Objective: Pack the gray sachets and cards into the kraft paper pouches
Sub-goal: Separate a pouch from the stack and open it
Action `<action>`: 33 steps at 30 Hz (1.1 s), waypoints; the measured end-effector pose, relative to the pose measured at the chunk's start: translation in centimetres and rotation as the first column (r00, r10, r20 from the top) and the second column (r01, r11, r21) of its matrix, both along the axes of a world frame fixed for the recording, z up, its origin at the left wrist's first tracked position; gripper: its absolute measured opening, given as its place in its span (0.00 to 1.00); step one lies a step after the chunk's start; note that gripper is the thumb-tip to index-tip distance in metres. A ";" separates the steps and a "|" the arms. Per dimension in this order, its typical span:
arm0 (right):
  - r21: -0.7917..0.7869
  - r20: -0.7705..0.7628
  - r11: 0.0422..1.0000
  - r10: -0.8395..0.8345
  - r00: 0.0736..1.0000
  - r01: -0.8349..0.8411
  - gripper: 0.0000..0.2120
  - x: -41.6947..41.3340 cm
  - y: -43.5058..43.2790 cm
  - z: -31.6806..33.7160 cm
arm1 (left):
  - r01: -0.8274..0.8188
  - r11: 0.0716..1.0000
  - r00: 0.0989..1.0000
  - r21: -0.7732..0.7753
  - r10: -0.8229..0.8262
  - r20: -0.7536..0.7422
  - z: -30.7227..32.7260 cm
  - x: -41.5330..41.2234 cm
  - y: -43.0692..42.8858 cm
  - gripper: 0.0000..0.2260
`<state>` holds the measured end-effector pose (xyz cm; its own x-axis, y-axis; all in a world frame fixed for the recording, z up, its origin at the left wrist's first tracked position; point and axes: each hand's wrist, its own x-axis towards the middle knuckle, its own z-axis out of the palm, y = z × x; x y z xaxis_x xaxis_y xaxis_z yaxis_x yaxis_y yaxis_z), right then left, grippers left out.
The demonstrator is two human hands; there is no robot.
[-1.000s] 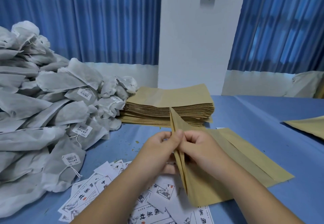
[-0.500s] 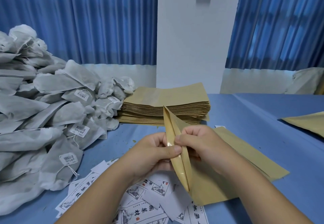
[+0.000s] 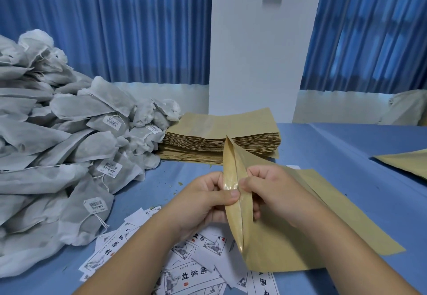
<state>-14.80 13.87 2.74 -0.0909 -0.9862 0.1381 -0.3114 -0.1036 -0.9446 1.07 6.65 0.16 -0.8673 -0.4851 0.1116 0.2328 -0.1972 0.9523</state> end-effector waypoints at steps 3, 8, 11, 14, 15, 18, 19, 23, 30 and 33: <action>-0.003 0.011 1.000 0.011 1.000 -0.011 0.10 0.0 0.0 0.1 | 0.011 1.000 1.000 0.001 -0.011 -0.007 -0.1 0.0 -0.1 0.09; -0.020 0.053 1.000 -0.005 0.999 0.006 0.18 0.1 0.3 0.4 | 0.003 0.999 1.000 0.035 -0.002 -0.021 -0.5 -0.1 -0.4 0.12; -0.076 0.118 0.994 -0.075 0.990 0.084 0.22 -0.1 0.4 0.9 | -0.060 0.990 0.994 0.128 0.070 -0.080 0.0 -0.3 -0.1 0.08; -0.158 -0.046 0.976 -0.160 0.986 0.151 0.21 0.2 0.3 0.7 | -0.330 0.944 0.939 -0.011 0.330 0.094 0.7 -1.3 0.9 0.11; -0.194 -0.138 0.968 -0.188 0.972 0.160 0.20 0.5 0.3 0.6 | -0.426 0.889 0.870 -0.170 0.454 0.191 0.8 -1.7 1.4 0.08; -0.282 -0.335 0.948 -0.240 0.911 0.146 0.14 1.5 0.6 0.7 | -0.470 0.752 0.701 -0.463 0.636 0.322 1.2 -2.4 2.9 0.06; -0.300 -0.363 0.943 -0.252 0.897 0.144 0.14 1.7 0.7 0.9 | -0.437 0.745 0.694 -0.504 0.636 0.337 1.2 -2.5 3.2 0.07; -0.312 -0.502 0.937 -0.304 0.809 0.158 0.16 1.9 1.4 1.7 | -0.288 0.718 0.669 -0.633 0.624 0.404 1.2 -2.3 3.2 0.08; -0.182 -0.737 0.947 -0.310 0.601 0.265 0.14 1.7 2.3 5.6 | -0.263 0.957 0.793 -0.124 0.288 0.536 2.7 1.9 -0.3 0.13; -0.124 -0.776 0.961 -0.249 0.579 0.248 0.13 3.1 1.4 7.1 | -0.265 0.957 0.796 -0.116 0.285 0.533 2.9 2.5 -1.2 0.12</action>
